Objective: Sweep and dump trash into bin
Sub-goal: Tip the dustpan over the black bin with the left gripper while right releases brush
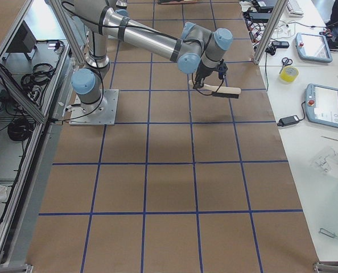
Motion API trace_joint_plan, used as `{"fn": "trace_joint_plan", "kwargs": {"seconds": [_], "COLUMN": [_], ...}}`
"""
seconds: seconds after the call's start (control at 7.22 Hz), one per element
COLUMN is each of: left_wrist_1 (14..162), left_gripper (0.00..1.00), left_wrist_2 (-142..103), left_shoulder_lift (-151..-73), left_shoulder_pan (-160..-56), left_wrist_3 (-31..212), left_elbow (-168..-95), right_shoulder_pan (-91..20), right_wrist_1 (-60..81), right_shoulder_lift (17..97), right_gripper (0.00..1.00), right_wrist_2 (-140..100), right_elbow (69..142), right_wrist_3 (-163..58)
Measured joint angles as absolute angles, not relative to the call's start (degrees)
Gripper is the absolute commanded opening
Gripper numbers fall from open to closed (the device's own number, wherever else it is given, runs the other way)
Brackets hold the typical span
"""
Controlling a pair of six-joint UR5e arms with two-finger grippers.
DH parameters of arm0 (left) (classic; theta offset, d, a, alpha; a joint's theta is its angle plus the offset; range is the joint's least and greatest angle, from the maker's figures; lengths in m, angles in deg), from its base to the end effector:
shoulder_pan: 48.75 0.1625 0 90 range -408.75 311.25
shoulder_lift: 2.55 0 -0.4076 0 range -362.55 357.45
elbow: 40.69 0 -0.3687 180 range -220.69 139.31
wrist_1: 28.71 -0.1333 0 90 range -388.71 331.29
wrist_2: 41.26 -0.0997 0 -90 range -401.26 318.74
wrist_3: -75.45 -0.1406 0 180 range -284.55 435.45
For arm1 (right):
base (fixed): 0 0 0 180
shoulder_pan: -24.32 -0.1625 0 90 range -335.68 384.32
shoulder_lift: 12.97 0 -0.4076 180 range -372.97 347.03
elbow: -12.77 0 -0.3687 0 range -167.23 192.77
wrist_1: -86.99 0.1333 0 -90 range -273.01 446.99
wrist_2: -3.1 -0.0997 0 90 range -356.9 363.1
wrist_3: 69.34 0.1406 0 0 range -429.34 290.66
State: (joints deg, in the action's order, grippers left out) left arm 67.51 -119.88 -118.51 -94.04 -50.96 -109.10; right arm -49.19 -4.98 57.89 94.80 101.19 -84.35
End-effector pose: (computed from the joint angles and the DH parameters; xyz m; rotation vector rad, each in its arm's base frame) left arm 0.3208 -0.5530 0.3471 -1.8962 -2.2343 0.2701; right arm -0.0304 -0.5577 0.2742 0.0334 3.0679 0.4166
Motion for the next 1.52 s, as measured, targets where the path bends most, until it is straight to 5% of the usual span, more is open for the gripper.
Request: {"fn": "trace_joint_plan", "kwargs": {"seconds": [0.69,1.52], "left_wrist_1": [57.1,40.7], "left_gripper": [0.00,0.00], "left_wrist_2": [-131.4,-150.2], "left_shoulder_lift": [-124.0,-128.3], "left_shoulder_pan": [-86.0,-84.7], "left_wrist_3": [-70.0,-77.8], "left_elbow": [-98.2,-97.4], "right_shoulder_pan": [-43.6,-43.5], "right_wrist_1": [-14.6,-19.2], "right_shoulder_lift": [56.4,56.2], "right_gripper": [0.00,0.00], "right_wrist_2": [96.2,98.2], "right_elbow": [107.8,112.3], "right_wrist_3": [-91.2,-91.6]}}
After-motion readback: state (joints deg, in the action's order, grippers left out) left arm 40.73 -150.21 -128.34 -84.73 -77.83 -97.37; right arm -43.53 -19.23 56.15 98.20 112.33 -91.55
